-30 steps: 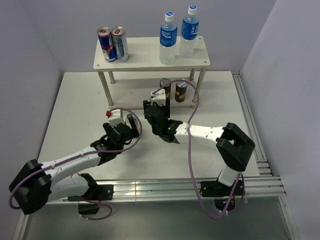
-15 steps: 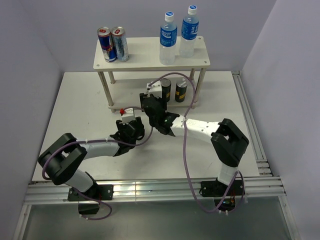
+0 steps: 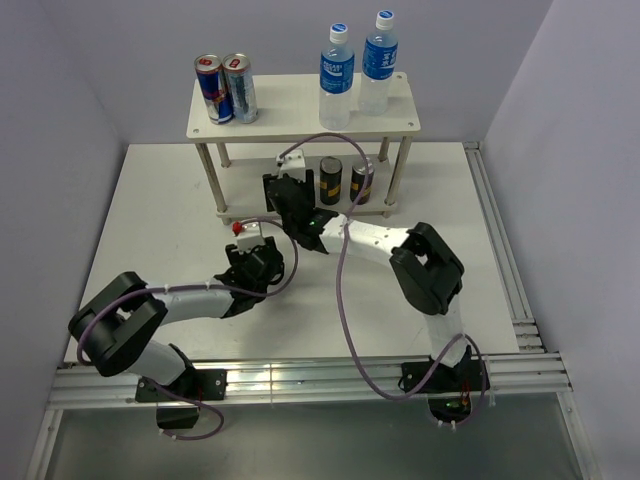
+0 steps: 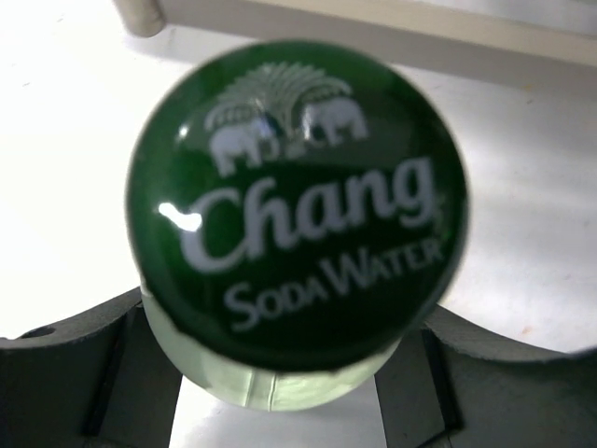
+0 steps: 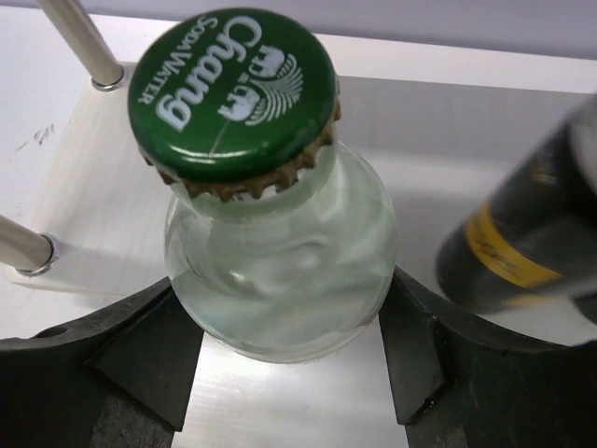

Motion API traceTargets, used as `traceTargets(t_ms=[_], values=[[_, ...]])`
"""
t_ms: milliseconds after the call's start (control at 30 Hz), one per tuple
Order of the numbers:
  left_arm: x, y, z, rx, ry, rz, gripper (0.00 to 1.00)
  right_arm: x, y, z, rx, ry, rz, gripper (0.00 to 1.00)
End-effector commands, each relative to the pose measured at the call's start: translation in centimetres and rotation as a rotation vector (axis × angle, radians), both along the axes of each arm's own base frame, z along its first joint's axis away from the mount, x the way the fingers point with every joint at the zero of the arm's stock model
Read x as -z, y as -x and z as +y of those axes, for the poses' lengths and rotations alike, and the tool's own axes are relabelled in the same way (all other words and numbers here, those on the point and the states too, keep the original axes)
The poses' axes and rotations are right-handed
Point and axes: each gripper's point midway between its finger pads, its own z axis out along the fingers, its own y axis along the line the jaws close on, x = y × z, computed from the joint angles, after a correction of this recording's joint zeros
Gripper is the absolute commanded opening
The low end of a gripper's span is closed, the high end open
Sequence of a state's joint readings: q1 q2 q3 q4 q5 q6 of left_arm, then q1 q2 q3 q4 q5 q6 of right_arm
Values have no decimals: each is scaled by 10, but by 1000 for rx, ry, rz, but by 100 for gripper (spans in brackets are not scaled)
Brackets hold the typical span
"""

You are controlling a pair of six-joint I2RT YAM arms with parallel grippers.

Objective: Place and organize the beverage onto the shelf

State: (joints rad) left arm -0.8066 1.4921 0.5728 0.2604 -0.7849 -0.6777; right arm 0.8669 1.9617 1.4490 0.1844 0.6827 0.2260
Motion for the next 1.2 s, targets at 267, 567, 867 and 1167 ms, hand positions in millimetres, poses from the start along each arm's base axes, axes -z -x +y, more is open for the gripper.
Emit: traceTargets(t_ms=[267, 567, 867, 1167], values=[[-27, 14, 20, -59, 94, -75, 0, -39, -61, 27, 9, -201, -87, 0], [-26, 14, 21, -66, 94, -67, 0, -27, -74, 27, 27, -183, -78, 0], [-28, 14, 18, -62, 111, -72, 0, -23, -67, 23, 15, -176, -61, 90], [-31, 14, 21, -71, 112, -83, 0, -41, -45, 21, 14, -148, -102, 100]])
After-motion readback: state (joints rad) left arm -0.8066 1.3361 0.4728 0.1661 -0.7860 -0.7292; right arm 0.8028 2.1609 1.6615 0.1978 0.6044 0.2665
